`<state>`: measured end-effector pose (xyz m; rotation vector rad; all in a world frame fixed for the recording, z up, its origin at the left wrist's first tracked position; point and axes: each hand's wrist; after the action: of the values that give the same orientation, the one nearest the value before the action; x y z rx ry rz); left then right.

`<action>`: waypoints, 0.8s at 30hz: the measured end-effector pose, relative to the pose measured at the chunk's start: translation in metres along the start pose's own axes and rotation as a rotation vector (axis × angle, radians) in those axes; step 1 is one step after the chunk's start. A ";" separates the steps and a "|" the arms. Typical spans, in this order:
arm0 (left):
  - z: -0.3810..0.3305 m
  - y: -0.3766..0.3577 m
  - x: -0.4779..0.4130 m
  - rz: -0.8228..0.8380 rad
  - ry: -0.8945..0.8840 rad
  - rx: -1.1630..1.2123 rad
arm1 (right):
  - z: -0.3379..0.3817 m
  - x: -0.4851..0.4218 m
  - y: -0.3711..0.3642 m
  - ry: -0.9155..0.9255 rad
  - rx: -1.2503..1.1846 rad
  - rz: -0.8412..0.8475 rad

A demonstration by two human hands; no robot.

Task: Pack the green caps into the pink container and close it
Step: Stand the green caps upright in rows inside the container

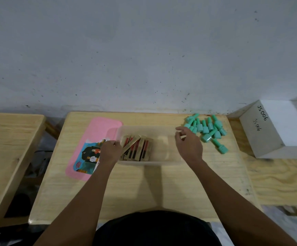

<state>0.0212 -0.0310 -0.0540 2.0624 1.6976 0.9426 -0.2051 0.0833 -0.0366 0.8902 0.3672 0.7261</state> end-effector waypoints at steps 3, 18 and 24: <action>-0.003 -0.008 0.001 -0.077 -0.046 0.019 | -0.022 -0.007 0.016 -0.151 -0.053 -0.173; -0.007 -0.017 -0.001 -0.137 -0.078 -0.131 | -0.072 -0.071 -0.002 -0.465 -0.091 0.345; -0.002 -0.018 -0.008 -0.136 -0.052 -0.130 | -0.069 -0.079 -0.014 -0.529 -0.162 0.333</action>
<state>0.0052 -0.0344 -0.0659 1.8474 1.6799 0.9226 -0.2946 0.0610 -0.0889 0.9605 -0.3131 0.7791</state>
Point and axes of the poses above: each hand's wrist, its own x-axis away from the middle knuckle, its own y-axis out of the back of the hand, z = x × y, and after that the axes turned 6 degrees about x, right-handed
